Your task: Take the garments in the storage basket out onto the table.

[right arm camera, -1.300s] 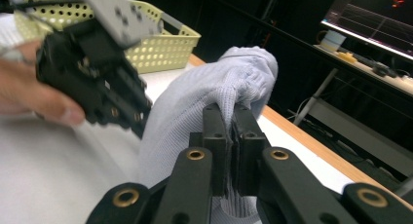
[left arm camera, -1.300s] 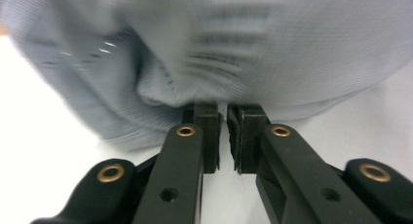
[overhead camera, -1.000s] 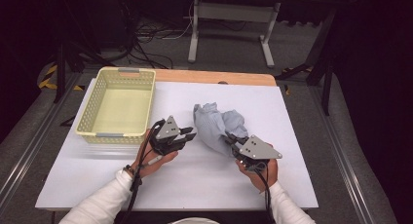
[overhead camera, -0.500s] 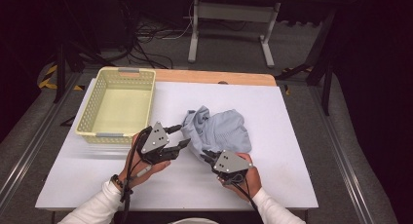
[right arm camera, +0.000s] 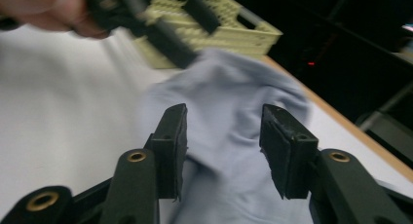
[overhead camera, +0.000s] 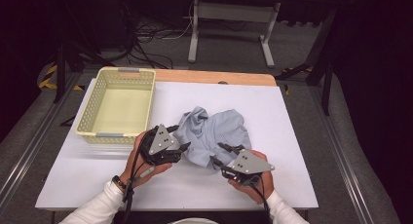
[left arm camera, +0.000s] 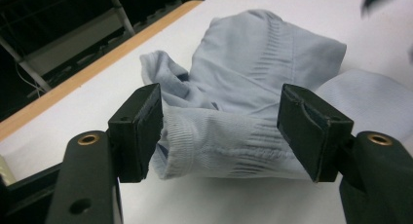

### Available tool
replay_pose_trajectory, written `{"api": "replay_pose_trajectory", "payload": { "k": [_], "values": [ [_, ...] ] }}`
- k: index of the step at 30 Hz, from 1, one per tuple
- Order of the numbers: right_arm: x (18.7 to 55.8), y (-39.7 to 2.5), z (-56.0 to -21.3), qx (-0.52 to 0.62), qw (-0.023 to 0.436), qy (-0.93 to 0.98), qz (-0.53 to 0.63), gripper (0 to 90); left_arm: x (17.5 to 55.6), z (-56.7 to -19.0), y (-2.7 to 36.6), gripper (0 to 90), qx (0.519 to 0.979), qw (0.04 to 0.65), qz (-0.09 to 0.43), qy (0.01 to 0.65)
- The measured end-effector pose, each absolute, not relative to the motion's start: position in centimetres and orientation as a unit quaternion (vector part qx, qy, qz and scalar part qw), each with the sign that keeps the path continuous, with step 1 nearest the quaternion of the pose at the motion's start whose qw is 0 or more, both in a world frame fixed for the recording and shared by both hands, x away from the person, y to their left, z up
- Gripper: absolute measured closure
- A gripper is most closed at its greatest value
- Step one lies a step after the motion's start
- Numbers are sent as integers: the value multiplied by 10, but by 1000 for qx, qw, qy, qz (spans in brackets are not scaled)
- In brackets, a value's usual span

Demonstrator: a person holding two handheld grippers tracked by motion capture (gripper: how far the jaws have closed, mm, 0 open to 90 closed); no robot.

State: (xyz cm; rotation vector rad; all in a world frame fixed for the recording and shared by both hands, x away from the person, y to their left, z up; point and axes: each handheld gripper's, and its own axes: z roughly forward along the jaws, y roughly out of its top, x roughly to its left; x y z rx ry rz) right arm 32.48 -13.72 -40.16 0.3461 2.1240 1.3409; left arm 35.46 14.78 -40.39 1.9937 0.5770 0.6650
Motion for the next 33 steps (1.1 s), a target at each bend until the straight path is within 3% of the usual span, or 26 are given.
{"api": "replay_pose_trajectory", "payload": {
  "k": [6,11,17,21,29,32,33],
  "values": [
    [364,-181,-403,236,323,780,481,477,357,-421,143,401,829,438,254,238],
    [407,-209,-427,349,267,778,449,370,365,-430,143,458,840,431,223,242],
    [426,-205,-444,360,230,793,435,376,373,-440,142,510,855,414,197,241],
    [430,-203,-449,362,206,800,433,475,378,-448,140,542,863,403,176,247],
    [431,-202,-451,337,170,816,438,833,387,-460,134,709,866,395,150,266],
    [429,-200,-450,328,179,822,430,828,386,-460,131,759,869,390,156,261],
    [429,-200,-449,328,185,821,429,766,386,-460,131,766,870,389,157,259]
  ]
}}
